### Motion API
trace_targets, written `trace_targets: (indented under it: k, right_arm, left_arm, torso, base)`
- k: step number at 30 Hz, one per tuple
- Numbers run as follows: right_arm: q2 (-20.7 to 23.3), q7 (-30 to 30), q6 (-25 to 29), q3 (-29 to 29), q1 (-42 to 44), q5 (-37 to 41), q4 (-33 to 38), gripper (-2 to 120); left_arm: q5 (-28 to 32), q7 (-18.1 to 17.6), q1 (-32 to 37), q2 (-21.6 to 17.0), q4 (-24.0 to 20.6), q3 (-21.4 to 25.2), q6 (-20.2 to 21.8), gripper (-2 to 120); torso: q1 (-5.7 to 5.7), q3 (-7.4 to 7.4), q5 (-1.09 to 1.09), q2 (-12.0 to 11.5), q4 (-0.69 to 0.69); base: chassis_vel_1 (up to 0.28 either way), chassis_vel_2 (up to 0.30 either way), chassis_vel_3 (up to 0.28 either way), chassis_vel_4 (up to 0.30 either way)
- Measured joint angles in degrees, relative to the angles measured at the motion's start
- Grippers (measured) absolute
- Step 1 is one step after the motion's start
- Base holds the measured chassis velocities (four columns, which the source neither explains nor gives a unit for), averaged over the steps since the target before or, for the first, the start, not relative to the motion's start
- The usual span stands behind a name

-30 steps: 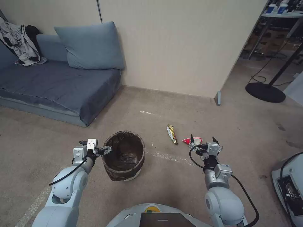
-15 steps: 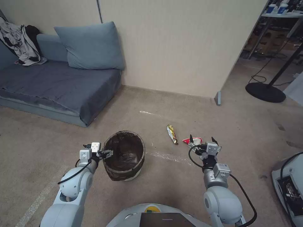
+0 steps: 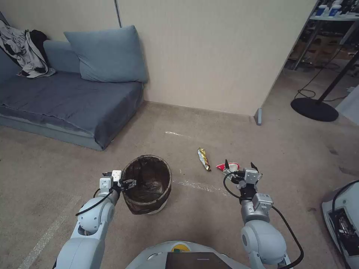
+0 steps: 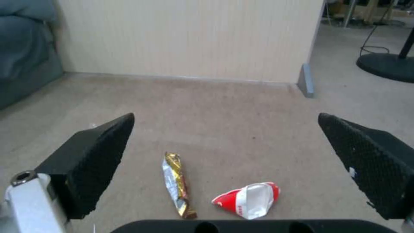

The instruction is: Pick up the trash bin, then pick up the garbage from the floor and place it into the trash bin.

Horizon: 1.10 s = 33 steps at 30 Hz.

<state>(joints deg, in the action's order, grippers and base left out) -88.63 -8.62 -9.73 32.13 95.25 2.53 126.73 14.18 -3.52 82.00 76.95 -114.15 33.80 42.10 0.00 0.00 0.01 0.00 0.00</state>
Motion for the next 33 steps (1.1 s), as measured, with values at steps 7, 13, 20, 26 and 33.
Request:
trace_targets:
  k: [7, 13, 20, 26, 33]
  right_arm:
    - [-0.11, -0.05, 0.01, -0.03, 0.03, 0.0, -0.01, 100]
    - [-0.18, -0.09, 0.01, -0.23, 0.01, -0.01, -0.12, 100]
    - [-0.19, -0.16, -0.02, -0.42, -0.22, -0.07, -0.41, 100]
    - [-0.31, -0.25, -0.02, -0.58, -0.4, -0.1, -0.69, 100]
    - [-0.3, -0.32, -0.02, -0.63, -0.63, -0.12, -0.88, 100]
  left_arm:
    - [0.09, -0.06, -0.4, 0.05, 1.04, 0.09, -0.14, 100]
    - [-0.17, -0.16, -0.59, 0.24, 1.96, -0.03, -0.07, 97]
    - [-0.51, -0.21, -0.61, 0.16, 1.8, -0.01, -0.07, 72]
    - [-0.39, -0.28, -0.76, 0.06, 1.55, -0.18, -0.04, 50]
    - [-0.4, -0.56, -0.75, 0.16, 1.19, -0.39, -0.01, 28]
  torso:
    - [0.0, 0.0, 0.02, 0.0, 0.0]
    - [0.0, 0.0, 0.0, 0.0, 0.01]
    - [0.0, 0.0, 0.01, 0.0, 0.01]
    - [0.0, 0.0, -0.01, 0.0, 0.0]
    - [0.0, 0.0, 0.0, 0.0, 0.0]
  base:
    - [0.0, 0.0, 0.0, 0.0]
    - [0.0, 0.0, 0.0, 0.0]
    - [0.0, 0.0, 0.0, 0.0]
    - [0.0, 0.0, 0.0, 0.0]
    - [0.0, 0.0, 0.0, 0.0]
